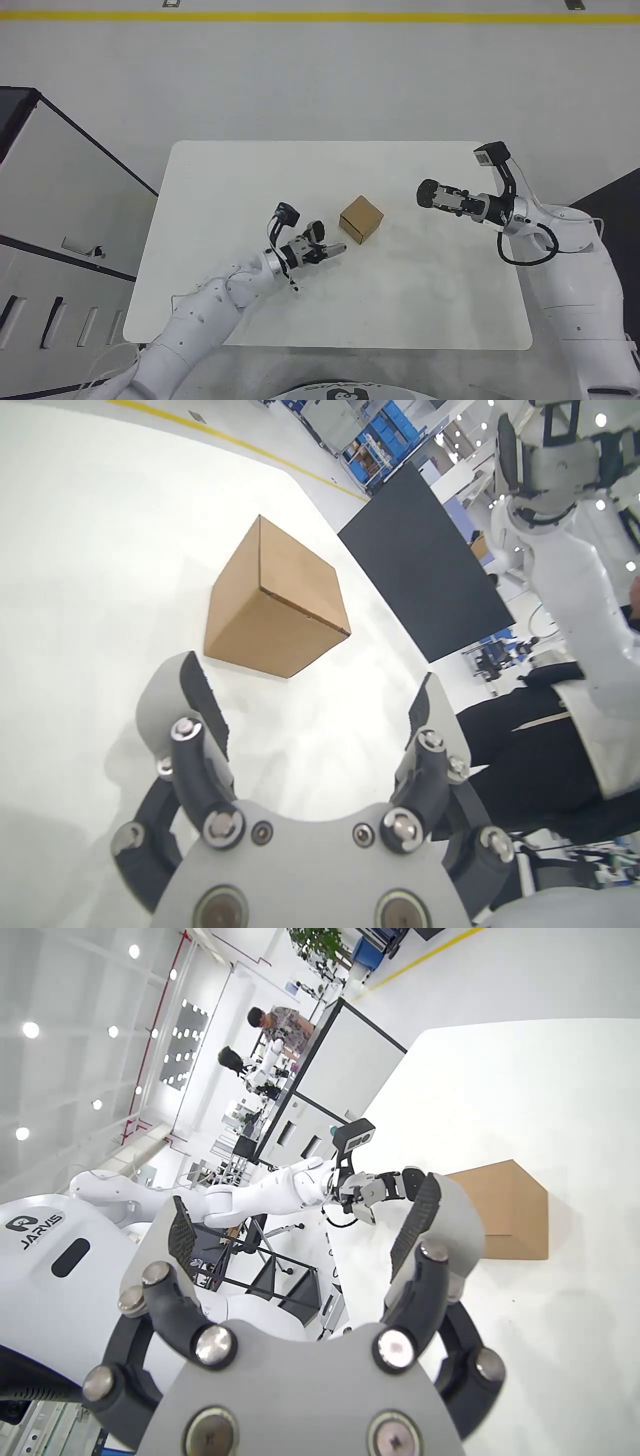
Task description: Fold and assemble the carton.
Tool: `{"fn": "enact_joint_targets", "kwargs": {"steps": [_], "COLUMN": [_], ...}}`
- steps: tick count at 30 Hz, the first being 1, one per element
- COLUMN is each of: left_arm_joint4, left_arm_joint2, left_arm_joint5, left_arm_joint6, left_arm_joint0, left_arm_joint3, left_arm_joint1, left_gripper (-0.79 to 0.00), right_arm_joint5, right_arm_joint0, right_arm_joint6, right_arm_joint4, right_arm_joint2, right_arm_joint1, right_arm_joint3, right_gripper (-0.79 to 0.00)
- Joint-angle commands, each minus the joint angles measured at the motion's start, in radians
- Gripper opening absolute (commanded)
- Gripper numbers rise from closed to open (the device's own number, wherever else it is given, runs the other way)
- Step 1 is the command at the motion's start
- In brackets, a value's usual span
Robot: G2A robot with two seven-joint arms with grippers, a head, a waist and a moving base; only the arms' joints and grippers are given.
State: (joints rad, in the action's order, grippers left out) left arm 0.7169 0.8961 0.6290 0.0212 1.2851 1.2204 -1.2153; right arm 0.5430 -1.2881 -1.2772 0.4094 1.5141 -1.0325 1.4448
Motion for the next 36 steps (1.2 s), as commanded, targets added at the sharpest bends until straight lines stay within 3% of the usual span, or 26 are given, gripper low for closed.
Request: {"fn": "enact_joint_targets", "kwargs": {"steps": [1, 5, 13, 16, 28, 36], "left_arm_joint4": [0.113, 0.257, 0.257, 0.266, 0.46, 0.485], "left_arm_joint2": [0.002, 0.004, 0.004, -0.015, -0.116, -0.126], "left_arm_joint5": [-0.061, -0.164, -0.164, -0.174, -0.488, -0.476], "left_arm_joint6": [-0.06, -0.138, -0.138, -0.133, -0.097, -0.093], "left_arm_joint0": [0.016, 0.039, 0.039, 0.051, 0.013, 0.009], "left_arm_joint3": [0.028, 0.08, 0.08, 0.128, 0.145, 0.135], "left_arm_joint1": [0.002, 0.004, 0.004, 0.0, -0.045, -0.046], "left_gripper": [0.0, 0.0, 0.0, 0.0, 0.0, 0.0], "right_arm_joint5": [0.0, 0.0, 0.0, 0.0, 0.0, 0.0], "right_arm_joint0": [0.0, 0.0, 0.0, 0.0, 0.0, 0.0], "right_arm_joint6": [0.0, 0.0, 0.0, 0.0, 0.0, 0.0], "right_arm_joint4": [0.0, 0.0, 0.0, 0.0, 0.0, 0.0], "right_arm_joint2": [0.0, 0.0, 0.0, 0.0, 0.0, 0.0], "right_arm_joint1": [0.0, 0.0, 0.0, 0.0, 0.0, 0.0], "right_arm_joint3": [0.0, 0.0, 0.0, 0.0, 0.0, 0.0], "right_gripper": [0.0, 0.0, 0.0, 0.0, 0.0, 0.0]}}
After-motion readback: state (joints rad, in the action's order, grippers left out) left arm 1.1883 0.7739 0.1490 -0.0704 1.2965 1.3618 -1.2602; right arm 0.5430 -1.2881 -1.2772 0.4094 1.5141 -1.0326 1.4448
